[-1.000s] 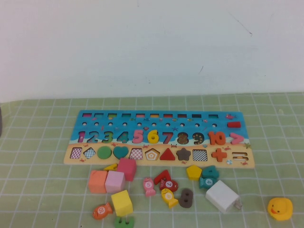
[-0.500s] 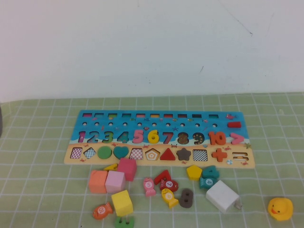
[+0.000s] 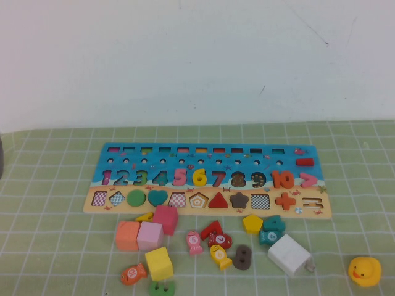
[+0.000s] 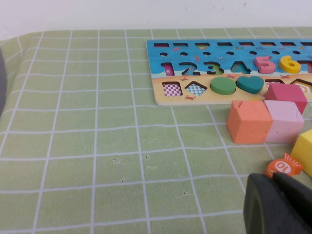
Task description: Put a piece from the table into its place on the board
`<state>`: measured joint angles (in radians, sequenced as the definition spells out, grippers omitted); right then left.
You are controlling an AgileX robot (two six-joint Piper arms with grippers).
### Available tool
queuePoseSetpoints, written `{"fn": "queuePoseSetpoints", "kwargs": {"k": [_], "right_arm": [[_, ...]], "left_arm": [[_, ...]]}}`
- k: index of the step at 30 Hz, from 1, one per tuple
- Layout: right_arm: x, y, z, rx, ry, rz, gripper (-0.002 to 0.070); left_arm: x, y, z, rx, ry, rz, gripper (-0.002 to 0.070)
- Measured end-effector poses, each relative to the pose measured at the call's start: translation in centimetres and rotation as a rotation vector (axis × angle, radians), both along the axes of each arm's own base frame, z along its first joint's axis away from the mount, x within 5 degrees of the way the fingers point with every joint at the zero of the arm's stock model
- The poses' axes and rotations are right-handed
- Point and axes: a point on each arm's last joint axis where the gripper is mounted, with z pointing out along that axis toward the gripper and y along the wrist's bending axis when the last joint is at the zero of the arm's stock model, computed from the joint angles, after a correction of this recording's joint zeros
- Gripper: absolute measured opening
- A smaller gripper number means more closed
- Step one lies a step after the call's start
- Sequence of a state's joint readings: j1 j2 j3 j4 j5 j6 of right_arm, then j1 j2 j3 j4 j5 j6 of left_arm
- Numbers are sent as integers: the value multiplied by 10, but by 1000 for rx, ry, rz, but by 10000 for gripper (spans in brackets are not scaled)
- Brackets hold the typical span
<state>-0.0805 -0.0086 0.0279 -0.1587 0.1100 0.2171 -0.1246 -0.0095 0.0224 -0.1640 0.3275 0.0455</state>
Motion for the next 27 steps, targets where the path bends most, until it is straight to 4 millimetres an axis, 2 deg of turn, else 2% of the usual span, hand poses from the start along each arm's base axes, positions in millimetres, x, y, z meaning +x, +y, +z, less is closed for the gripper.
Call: {"fn": "queuePoseSetpoints", "kwargs": {"k": [9,17,27], "right_arm": [[-1,5,-12,82,119,41,-1],[-3,5,-18,28,198,59,-1],[-4,5,-20,97,224,66,-1]], "left_arm": [[0,0,0,0,0,0,-1],[0,0,0,0,0,0,-1],[0,0,0,0,0,0,-1]]}}
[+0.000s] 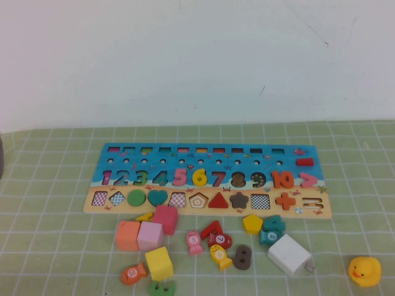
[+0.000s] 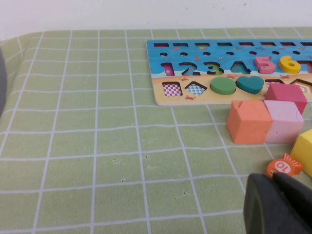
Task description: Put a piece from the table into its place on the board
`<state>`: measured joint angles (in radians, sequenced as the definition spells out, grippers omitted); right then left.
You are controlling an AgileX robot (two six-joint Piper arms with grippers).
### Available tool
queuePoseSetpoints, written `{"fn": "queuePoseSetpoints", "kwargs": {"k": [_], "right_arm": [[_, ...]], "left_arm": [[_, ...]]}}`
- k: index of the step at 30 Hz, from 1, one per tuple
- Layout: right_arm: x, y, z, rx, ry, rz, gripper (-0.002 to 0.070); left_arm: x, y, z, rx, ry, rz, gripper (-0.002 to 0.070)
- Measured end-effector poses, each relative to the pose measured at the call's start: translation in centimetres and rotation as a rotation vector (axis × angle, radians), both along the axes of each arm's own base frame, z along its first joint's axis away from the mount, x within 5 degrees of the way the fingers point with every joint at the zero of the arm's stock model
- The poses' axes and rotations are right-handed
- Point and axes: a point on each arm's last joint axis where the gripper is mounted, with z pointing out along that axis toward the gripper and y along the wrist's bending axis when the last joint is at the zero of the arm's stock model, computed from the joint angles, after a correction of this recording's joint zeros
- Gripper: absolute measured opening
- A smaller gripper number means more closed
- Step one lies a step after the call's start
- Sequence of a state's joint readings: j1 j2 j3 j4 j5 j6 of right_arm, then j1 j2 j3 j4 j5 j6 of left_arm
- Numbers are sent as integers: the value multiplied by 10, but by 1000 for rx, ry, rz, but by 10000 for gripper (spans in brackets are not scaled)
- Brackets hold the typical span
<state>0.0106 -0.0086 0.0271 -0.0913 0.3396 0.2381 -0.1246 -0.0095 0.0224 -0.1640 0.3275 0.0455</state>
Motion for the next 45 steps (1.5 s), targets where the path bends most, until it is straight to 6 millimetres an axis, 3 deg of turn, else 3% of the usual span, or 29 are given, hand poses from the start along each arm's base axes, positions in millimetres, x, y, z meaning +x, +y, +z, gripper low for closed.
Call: {"fn": "queuePoseSetpoints", "kwargs": {"k": [26,33,45], "right_arm": [[0,1,0,9,7,30,-1],[0,-2,0,-162,10,46,-1],[0,-2,0,-133,11,34,-1]], "left_arm": [[0,0,0,0,0,0,-1],[0,0,0,0,0,0,-1],[0,0,0,0,0,0,-1]]}}
